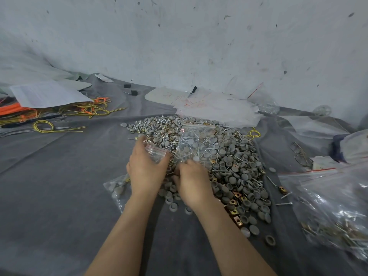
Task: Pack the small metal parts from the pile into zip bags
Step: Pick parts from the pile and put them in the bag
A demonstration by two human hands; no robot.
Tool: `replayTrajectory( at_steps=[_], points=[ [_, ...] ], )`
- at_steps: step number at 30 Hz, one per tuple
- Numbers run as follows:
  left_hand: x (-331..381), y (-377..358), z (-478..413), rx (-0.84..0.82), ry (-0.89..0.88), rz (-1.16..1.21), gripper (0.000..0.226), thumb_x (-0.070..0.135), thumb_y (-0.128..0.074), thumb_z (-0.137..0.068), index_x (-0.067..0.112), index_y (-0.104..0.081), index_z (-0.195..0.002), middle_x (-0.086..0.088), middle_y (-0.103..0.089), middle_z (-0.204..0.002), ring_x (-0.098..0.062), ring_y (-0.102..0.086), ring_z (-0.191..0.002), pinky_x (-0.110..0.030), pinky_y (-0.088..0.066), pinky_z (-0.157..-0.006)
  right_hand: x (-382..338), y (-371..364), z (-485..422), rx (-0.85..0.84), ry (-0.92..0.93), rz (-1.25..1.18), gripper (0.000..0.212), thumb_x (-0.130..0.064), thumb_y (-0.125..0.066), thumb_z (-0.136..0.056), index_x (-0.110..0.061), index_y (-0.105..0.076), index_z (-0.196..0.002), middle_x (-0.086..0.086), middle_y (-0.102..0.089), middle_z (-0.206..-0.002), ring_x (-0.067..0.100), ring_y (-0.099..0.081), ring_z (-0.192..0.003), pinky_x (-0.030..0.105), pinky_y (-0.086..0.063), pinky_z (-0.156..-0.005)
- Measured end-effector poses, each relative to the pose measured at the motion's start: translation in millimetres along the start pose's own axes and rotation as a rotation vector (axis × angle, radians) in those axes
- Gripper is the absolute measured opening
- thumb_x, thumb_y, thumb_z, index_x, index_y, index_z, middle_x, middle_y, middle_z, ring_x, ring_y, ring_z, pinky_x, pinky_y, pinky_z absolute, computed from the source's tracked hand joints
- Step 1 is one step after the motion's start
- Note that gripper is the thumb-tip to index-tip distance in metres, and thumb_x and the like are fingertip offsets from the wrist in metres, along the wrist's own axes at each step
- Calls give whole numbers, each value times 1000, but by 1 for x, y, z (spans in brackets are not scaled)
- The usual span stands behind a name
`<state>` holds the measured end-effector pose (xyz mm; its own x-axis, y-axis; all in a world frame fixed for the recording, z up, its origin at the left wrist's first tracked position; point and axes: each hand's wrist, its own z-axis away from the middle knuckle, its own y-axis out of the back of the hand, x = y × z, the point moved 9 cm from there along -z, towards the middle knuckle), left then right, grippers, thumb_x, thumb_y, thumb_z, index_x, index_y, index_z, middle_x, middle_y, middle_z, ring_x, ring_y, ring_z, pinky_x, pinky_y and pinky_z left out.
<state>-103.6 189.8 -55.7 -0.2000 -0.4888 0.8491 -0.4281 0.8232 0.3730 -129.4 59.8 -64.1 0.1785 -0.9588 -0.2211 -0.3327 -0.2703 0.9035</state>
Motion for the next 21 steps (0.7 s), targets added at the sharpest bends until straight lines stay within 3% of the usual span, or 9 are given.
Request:
replayTrajectory(
  at_steps=[4,8,15,19,21],
  points=[
    [7,-8,5,-53,-74,-61,74,33,-73,-79,16,-37,-141,-6,-57,-130,-27,-50,-122,-49,-36,-104,4,4,0,15,-4,-36,22,-21,-49,-97,-7,-58,-111,8,-57,-109,24,-51,-104,33,-38,-88],
    [12,-21,9,-150,-144,-149,76,34,-73,-77,17,-36,-142,-4,-57,-129,-27,-50,-121,-47,-35,-104,11,15,-1,56,-28,-113,15,-14,-47,-97,-6,-57,-105,8,-61,-101,23,-55,-92,31,-42,-79],
    [19,-36,21,-252,-254,-331,82,39,-64,-81,18,-22,-148,-1,-43,-142,-21,-37,-132,-37,-16,-111,10,11,1,-30,-13,-146,11,-1,-46,-90,-10,-51,-94,7,-59,-88,27,-58,-83,30,-35,-65],
    [23,-41,24,-282,-280,-375,85,41,-63,-81,20,-16,-150,0,-39,-144,-21,-31,-136,-43,-9,-116,15,15,0,-61,-14,-238,17,-1,-48,-89,-9,-60,-99,8,-65,-94,26,-62,-87,34,-49,-75],
    [23,-46,26,-329,-287,-400,90,40,-63,-81,22,-10,-151,-1,-30,-150,-21,-21,-140,-47,-4,-117,28,23,-2,19,-92,-311,19,-5,-51,-93,-12,-64,-105,1,-66,-99,15,-62,-88,23,-51,-76]
  ],
)
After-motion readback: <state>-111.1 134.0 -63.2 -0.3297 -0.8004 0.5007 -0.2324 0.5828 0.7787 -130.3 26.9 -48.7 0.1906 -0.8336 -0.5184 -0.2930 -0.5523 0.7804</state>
